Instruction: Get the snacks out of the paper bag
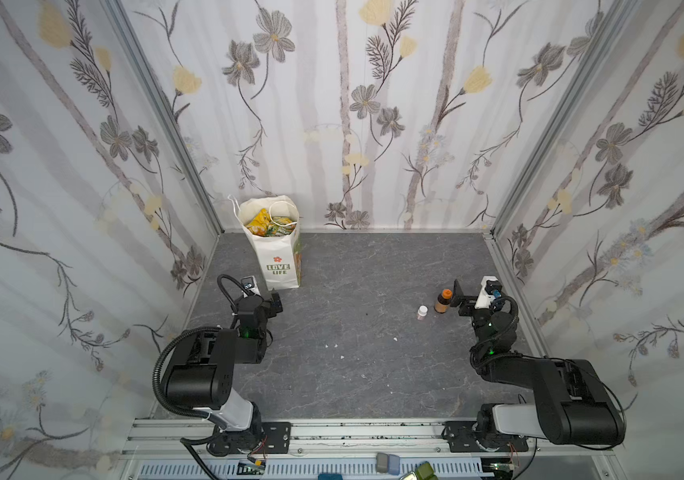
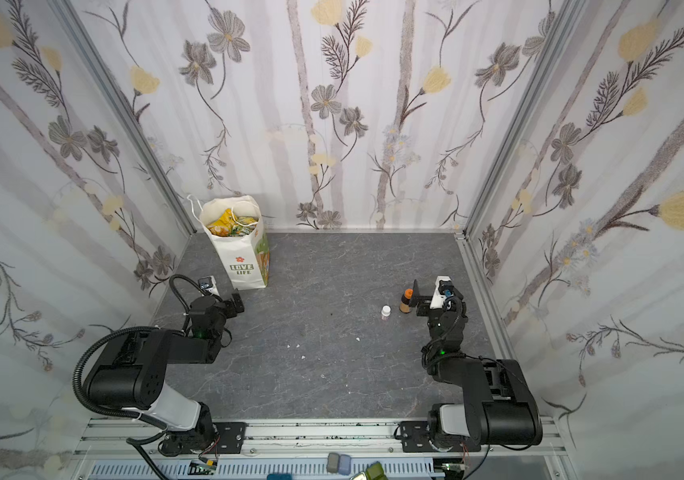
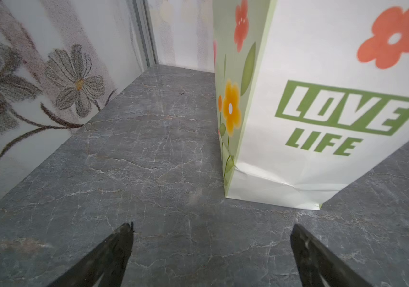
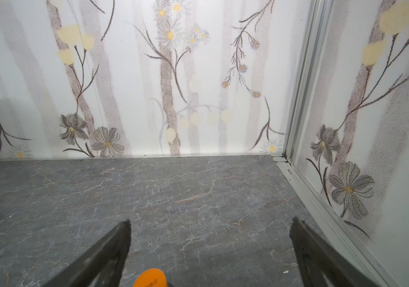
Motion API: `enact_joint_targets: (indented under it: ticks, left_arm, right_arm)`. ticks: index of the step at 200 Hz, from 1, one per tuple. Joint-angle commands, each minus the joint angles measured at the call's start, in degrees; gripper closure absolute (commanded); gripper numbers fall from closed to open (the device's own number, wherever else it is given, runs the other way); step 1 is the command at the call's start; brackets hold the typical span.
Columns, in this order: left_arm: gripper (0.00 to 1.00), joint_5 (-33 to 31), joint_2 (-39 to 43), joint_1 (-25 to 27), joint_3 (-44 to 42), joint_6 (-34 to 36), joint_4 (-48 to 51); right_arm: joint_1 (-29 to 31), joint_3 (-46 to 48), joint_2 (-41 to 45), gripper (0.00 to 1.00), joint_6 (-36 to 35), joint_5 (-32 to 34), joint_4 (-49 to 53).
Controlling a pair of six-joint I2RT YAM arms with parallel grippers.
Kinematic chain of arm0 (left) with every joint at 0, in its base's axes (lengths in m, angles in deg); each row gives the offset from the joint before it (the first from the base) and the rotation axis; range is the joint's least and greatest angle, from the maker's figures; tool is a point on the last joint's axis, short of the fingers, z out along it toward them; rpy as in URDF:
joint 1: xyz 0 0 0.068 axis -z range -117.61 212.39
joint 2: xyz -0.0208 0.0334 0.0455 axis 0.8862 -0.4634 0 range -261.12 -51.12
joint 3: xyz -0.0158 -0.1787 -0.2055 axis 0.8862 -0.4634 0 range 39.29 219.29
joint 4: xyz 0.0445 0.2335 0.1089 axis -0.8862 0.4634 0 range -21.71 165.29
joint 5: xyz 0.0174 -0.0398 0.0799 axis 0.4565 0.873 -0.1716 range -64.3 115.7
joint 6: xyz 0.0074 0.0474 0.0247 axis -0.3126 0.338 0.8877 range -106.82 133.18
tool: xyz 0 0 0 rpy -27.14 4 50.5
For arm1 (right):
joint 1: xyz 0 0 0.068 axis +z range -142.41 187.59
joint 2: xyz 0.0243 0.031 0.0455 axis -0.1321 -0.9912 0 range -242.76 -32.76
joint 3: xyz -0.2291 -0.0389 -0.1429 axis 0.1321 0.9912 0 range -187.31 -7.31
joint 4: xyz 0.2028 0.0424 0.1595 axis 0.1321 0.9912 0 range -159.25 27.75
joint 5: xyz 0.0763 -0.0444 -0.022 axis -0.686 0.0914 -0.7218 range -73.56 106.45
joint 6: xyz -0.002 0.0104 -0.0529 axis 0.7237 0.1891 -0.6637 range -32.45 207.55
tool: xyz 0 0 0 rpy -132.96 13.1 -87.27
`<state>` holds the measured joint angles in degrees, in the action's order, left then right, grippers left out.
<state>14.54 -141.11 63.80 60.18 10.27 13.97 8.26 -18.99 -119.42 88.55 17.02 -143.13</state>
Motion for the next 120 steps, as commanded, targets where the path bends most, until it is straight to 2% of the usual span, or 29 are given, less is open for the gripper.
enact_joint_targets:
  ticks: [1,120]
  left_arm:
    - [0.0,-0.17,-0.06,0.0,0.38,0.55,-0.34]
    - [0.0,-0.18,-0.05,0.0,0.47,0.61,-0.25]
  right_arm:
    - [0.04,0.01,0.08,0.0,-0.6,0.39,-1.25]
    - [-0.23,0.02,0.08,0.0,-0.25,0.14,-1.26]
